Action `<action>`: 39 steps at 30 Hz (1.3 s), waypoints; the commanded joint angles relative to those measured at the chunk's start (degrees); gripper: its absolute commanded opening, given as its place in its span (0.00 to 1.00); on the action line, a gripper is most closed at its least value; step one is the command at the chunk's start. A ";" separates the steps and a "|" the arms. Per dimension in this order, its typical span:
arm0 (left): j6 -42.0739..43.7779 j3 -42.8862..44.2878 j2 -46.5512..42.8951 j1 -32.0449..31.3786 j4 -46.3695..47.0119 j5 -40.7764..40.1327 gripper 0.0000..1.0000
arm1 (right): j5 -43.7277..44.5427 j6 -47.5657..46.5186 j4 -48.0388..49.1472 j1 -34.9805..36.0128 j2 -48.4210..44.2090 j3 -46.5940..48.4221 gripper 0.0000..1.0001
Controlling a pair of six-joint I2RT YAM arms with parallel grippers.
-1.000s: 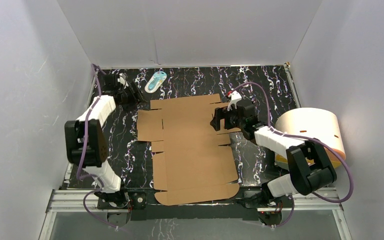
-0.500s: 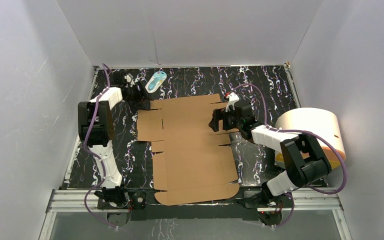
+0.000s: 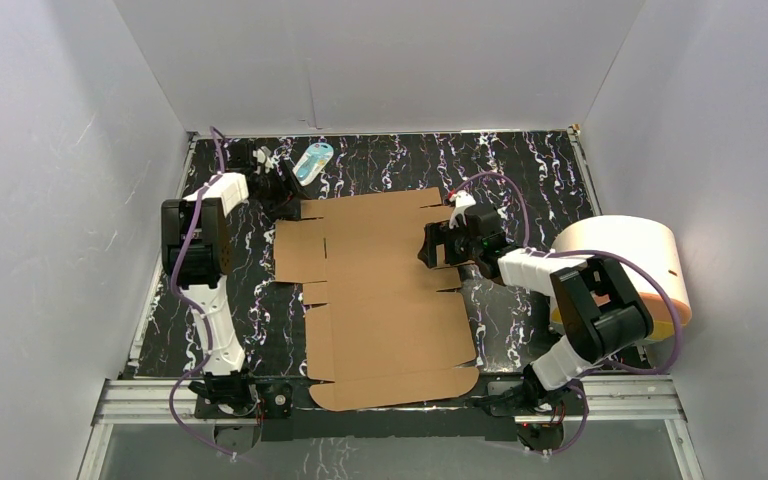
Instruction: Fold the paper box
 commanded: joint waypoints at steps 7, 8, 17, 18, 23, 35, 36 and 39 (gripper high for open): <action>0.36 1.18 -0.14 -3.60 -0.75 1.58 0.56 | 0.69 0.75 1.88 0.08 1.86 0.06 0.98; 0.12 1.07 -0.23 -3.65 -0.65 1.78 0.53 | 0.68 0.76 1.88 0.12 1.91 -0.01 0.99; 0.99 -0.89 -4.66 -5.42 -0.12 -5.58 0.27 | 1.43 0.89 1.38 0.17 2.30 -0.11 0.99; 1.30 -0.81 -5.14 -5.88 -0.30 -6.69 0.25 | 1.51 0.97 1.31 0.17 2.39 -0.12 0.99; 2.52 -0.37 -6.59 -8.19 -1.00 -10.39 0.21 | 1.88 1.41 0.79 0.14 3.02 -0.05 0.99; 2.81 1.05 -7.19 -14.11 -1.52 -14.06 0.27 | 1.68 1.64 0.56 0.59 4.28 0.37 0.99; 2.86 1.23 -7.30 -14.75 -1.58 -14.51 0.28 | 1.65 1.64 0.50 0.58 4.33 0.41 0.99; 3.23 2.26 -7.73 -16.53 -1.75 -15.97 0.29 | 1.78 1.63 0.32 0.65 4.45 0.54 0.99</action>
